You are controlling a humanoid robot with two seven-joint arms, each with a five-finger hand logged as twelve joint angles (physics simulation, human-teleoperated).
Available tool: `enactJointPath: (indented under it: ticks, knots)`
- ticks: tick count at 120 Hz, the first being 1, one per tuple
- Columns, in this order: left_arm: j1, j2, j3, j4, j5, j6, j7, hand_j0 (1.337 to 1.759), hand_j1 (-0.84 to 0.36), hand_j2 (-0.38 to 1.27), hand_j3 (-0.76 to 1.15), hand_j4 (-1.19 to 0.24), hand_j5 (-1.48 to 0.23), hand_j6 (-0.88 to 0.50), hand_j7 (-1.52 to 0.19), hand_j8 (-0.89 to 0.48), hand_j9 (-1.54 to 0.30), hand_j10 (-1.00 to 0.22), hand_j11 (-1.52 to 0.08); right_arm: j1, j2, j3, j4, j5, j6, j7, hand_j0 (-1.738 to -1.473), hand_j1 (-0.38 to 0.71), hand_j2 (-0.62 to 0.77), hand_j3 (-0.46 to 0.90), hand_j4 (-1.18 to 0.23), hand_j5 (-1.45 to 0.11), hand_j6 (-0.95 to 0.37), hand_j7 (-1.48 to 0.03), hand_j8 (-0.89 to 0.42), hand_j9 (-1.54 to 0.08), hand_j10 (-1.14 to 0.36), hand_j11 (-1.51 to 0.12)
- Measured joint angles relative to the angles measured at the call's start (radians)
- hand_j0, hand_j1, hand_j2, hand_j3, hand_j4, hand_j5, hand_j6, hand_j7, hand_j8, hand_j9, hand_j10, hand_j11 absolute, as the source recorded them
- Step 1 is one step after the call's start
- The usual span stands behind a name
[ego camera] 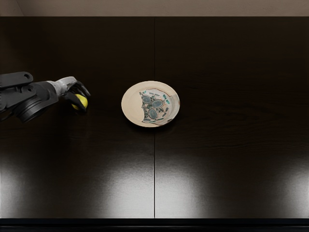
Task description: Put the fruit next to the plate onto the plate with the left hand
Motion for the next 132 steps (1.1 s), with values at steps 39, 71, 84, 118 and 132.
enactJointPath:
  ticks: [39, 71, 84, 118, 132]
  knots:
    - [-0.013, 0.005, -0.002, -0.039, -0.013, -0.008, 0.001, 1.656, -0.48, 0.63, 0.00, -0.62, -1.07, -0.48, -0.95, -0.35, -0.95, -0.53, -0.92, 0.000, 0.000, 0.000, 0.000, 0.000, 0.000, 0.000, -1.658, -0.33, 0.00, 0.00, -0.02, -0.02, -0.02, -0.02, -0.02, -0.02, -0.02, -0.02]
    - [-0.049, -0.004, -0.009, -0.056, -0.018, -0.004, 0.000, 1.656, -0.38, 0.43, 0.00, -0.64, -1.05, -0.52, -0.94, -0.36, -0.95, -0.55, -0.93, 0.000, 0.000, 0.000, 0.000, 0.000, 0.000, 0.000, -1.658, -0.33, 0.00, 0.00, -0.02, -0.02, -0.02, -0.02, -0.02, -0.02, -0.02, -0.02]
    - [-0.072, -0.007, -0.011, -0.057, -0.018, -0.001, -0.001, 1.656, -0.34, 0.48, 0.00, -0.66, -1.00, -0.61, -0.93, -0.46, -0.94, -0.61, -0.93, 0.000, 0.000, 0.000, 0.000, 0.000, 0.000, 0.000, -1.658, -0.33, 0.00, 0.00, -0.02, -0.02, -0.02, -0.02, -0.02, -0.02, -0.02, -0.02]
    - [-0.107, -0.046, -0.019, -0.059, -0.019, -0.001, -0.001, 1.656, -0.32, 0.48, 0.00, -0.69, -0.96, -0.64, -0.92, -0.48, -0.92, -0.62, -0.93, 0.000, 0.000, 0.000, 0.000, 0.000, 0.000, 0.000, -1.658, -0.33, 0.00, 0.00, -0.02, -0.02, -0.02, -0.02, -0.02, -0.02, -0.02, -0.02]
    - [-0.115, -0.057, -0.023, -0.059, -0.019, -0.001, -0.001, 1.656, -0.33, 0.48, 0.00, -0.69, -0.96, -0.64, -0.92, -0.48, -0.92, -0.62, -0.93, 0.000, 0.000, 0.000, 0.000, 0.000, 0.000, 0.000, -1.658, -0.33, 0.00, 0.00, -0.02, -0.02, -0.02, -0.02, -0.02, -0.02, -0.02, -0.02]
